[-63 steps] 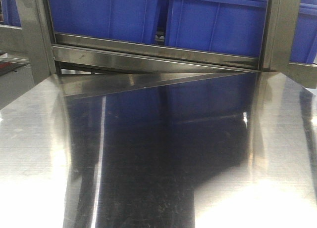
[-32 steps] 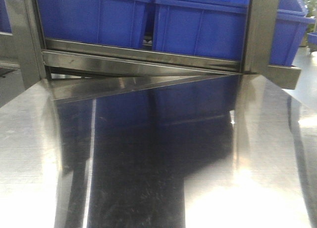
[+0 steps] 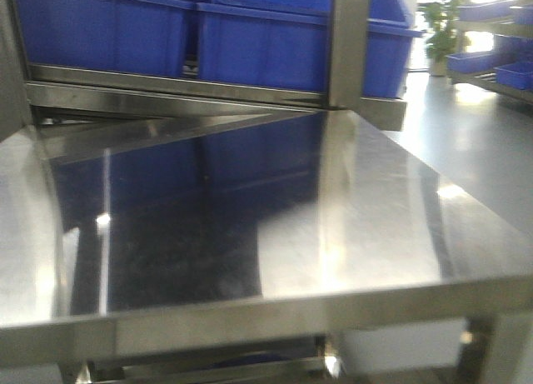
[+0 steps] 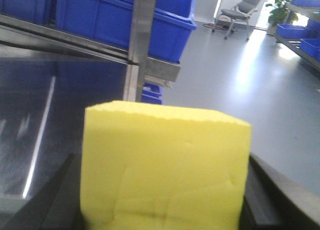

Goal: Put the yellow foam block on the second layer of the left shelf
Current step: 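Drive the base away from the table, turning toward the room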

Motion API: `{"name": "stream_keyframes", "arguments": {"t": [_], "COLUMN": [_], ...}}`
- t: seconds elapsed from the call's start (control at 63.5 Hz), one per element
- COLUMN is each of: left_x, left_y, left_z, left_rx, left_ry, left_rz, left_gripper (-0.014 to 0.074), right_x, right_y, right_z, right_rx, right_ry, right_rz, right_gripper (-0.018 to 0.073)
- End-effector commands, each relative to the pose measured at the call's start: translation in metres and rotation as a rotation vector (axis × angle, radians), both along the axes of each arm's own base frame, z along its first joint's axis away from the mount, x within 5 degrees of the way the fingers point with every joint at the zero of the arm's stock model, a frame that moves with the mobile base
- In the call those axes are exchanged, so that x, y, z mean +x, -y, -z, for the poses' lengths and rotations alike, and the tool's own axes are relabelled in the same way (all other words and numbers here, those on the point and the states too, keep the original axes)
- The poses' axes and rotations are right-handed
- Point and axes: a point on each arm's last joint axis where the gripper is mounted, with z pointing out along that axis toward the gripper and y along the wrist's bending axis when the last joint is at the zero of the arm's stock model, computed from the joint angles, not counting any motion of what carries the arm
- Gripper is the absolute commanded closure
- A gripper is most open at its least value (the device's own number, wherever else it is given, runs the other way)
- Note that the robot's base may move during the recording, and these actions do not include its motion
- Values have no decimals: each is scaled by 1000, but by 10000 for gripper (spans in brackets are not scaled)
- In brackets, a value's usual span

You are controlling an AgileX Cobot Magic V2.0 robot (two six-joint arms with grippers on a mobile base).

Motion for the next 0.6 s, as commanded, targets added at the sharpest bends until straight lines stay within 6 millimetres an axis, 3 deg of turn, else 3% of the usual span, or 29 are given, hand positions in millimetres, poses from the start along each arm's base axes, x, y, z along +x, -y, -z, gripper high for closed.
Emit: {"name": "stream_keyframes", "arguments": {"t": [0.0, 0.583], "left_x": [0, 0], "left_y": [1, 1], "left_z": [1, 1], "left_rx": [-15, -15], "left_ry": [68, 68], "left_rz": [11, 11], "left_gripper": [460, 460], "right_x": [1, 1], "right_y": [0, 0], "right_z": [-16, -16], "right_rx": [-6, -6], "right_ry": [95, 95], "right_rz": [4, 4], "right_gripper": [280, 280]}}
